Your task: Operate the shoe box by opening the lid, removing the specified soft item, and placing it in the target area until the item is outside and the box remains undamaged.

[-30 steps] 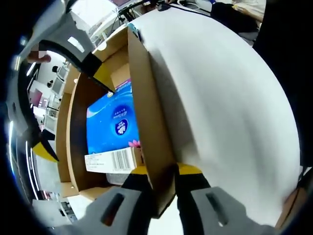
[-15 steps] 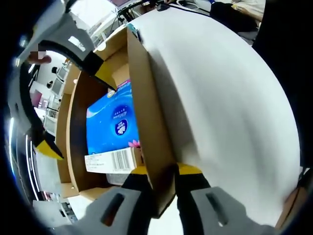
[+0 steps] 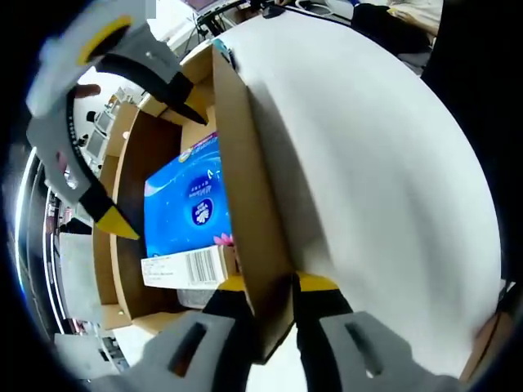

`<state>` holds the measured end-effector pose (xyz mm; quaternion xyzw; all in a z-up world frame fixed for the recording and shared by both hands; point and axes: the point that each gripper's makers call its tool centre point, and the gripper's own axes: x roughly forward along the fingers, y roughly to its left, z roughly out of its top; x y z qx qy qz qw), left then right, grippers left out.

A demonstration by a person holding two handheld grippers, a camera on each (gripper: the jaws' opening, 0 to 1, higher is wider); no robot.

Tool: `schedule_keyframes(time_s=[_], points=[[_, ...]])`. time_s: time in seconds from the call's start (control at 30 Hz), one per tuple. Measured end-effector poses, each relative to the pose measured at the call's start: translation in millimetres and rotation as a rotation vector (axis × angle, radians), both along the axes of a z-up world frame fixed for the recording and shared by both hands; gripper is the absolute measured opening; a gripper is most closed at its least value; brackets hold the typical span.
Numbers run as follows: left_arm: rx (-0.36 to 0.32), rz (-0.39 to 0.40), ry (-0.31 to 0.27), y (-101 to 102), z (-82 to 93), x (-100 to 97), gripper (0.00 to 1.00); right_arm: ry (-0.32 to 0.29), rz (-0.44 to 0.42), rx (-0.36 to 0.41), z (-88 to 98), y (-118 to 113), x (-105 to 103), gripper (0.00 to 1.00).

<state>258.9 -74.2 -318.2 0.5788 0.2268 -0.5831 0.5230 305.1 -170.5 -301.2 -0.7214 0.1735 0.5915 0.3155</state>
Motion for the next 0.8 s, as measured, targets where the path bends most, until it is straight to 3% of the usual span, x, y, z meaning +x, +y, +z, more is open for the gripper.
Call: schedule_keyframes(time_s=[0.27,0.8], points=[[0.001,-0.001,0.001,0,0.3,-1.0,0.15,0.019,0.008,0.03,-0.2,13,2,0.82],[0.0,-0.004,0.001,0,0.6,-1.0,0.15,0.065,0.02,-0.003,-16.5,17,-1,0.82]])
